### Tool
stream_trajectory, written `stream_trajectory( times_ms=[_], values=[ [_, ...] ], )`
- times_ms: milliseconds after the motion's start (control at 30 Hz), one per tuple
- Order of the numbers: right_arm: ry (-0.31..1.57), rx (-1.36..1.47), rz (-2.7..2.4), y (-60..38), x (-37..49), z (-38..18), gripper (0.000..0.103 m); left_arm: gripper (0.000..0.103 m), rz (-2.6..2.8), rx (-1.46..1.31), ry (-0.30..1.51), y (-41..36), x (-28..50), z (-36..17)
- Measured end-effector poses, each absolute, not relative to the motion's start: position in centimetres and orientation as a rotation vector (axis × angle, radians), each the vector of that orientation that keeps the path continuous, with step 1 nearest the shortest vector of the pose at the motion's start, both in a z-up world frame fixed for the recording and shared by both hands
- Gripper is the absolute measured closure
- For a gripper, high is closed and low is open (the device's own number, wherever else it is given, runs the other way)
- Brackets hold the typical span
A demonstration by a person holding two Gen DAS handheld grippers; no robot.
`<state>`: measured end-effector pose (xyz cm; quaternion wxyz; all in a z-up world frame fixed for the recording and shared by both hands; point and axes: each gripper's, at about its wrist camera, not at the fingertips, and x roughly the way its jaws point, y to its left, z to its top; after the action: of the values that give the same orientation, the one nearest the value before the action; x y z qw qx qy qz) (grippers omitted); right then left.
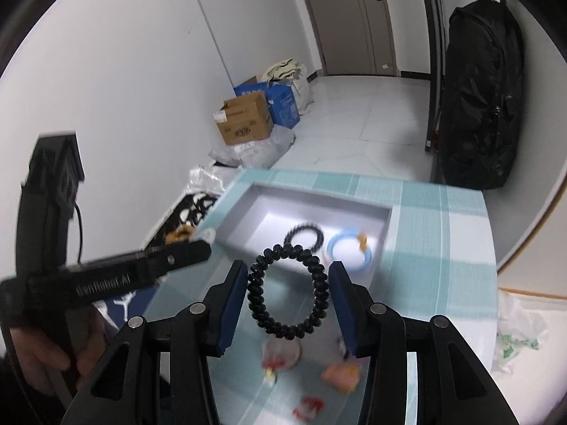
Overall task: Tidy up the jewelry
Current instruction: 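Carry the badge and hair tie into the grey box and release them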
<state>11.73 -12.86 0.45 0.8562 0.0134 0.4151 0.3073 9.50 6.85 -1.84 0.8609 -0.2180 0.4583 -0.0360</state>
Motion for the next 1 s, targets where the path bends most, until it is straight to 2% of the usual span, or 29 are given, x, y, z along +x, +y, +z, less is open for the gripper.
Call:
stream_trajectory(
  times_ms=[367,667,1000],
  values=[
    [0.926,0.082,0.711,-12.2,18.5,-0.4,0.057,0.067,-0.115,-0.425,1.025,5.4,13.6,-2.9],
    [1.034,0.145,0.685,-12.7,20.8,-3.6,0.057,0.067,-0.138,-0.411,1.067,4.7,14.7,-4.1],
    [1.015,0.179,0.663,-13.3,21.6,-3.7,0.054,0.067,-0.181,-0.399,1.056,4.2,15.6,-4.0]
  ],
)
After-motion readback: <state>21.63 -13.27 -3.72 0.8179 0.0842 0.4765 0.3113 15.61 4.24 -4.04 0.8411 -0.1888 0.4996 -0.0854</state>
